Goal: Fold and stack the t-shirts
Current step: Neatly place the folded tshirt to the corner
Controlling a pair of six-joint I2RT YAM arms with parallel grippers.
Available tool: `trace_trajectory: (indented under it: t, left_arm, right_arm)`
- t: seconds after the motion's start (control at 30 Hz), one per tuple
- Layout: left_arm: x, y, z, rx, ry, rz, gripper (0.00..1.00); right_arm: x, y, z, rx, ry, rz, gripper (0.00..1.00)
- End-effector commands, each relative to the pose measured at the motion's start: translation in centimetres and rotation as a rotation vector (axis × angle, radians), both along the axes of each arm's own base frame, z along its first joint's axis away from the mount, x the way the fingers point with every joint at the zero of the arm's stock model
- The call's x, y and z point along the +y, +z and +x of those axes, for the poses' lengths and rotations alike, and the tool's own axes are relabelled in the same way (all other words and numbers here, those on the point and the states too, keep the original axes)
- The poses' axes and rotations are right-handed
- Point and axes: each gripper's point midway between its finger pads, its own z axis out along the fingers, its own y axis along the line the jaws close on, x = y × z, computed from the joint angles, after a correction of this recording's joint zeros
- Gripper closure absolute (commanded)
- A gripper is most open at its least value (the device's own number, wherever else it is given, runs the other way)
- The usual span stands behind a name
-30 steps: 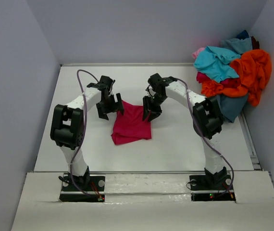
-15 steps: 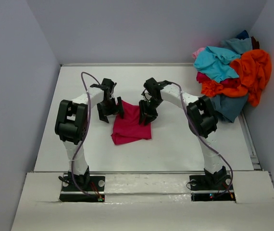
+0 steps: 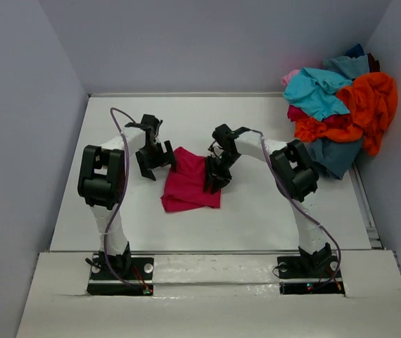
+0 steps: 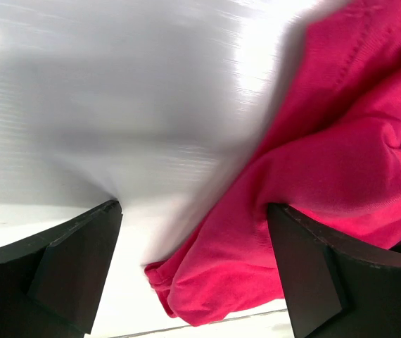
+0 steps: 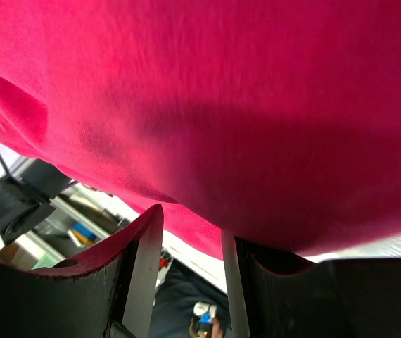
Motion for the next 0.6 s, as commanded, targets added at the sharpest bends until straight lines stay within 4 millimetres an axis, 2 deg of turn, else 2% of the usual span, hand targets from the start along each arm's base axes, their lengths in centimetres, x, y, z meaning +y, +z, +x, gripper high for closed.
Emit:
trace_trajectory:
  t: [0.0, 0.03, 0.17, 0.23, 0.33, 0.37, 0.4, 0.57]
  left_arm:
    - [1.1, 0.3, -1.1, 0.015, 0.024, 0.000, 0.03]
    - [1.2, 0.3, -1.1, 0.017, 0.031, -0.010, 0.03]
    - [-0.9, -0.4, -2.0, 0.031, -0.050, -0.148, 0.03]
    - [-1.1, -1.1, -2.7, 0.049, -0.058, -0.168, 0.03]
    - [-2.9, -1.0, -2.9, 0.029, -0.088, -0.286, 0.02]
    - [-3.5, -1.0, -3.8, 0.047, -0.091, -0.336, 0.02]
    - [-3.9, -0.7, -3.4, 0.021, -0.094, -0.359, 0.02]
    - [-4.7, -0.8, -3.9, 0.010, -0.113, -0.429, 0.02]
  right_arm:
    - [-0.1, -1.3, -0.4, -0.020, 0.017, -0.020, 0.55]
    - [-0.1, -1.3, -0.4, -0.018, 0.017, -0.021, 0.55]
    - [0.1, -1.6, -0.2, -0.016, 0.021, -0.021, 0.55]
    - [0.1, -1.7, -0.1, -0.016, 0.024, -0.025, 0.55]
    - [-0.1, -1.7, 0.0, -0.022, 0.030, -0.035, 0.55]
    - [-0.1, -1.8, 0.0, -0.023, 0.033, -0.036, 0.55]
    - [-0.2, -1.9, 0.0, -0.020, 0.033, -0.040, 0.55]
    - [-0.1, -2.4, 0.0, -0.011, 0.035, -0.041, 0.55]
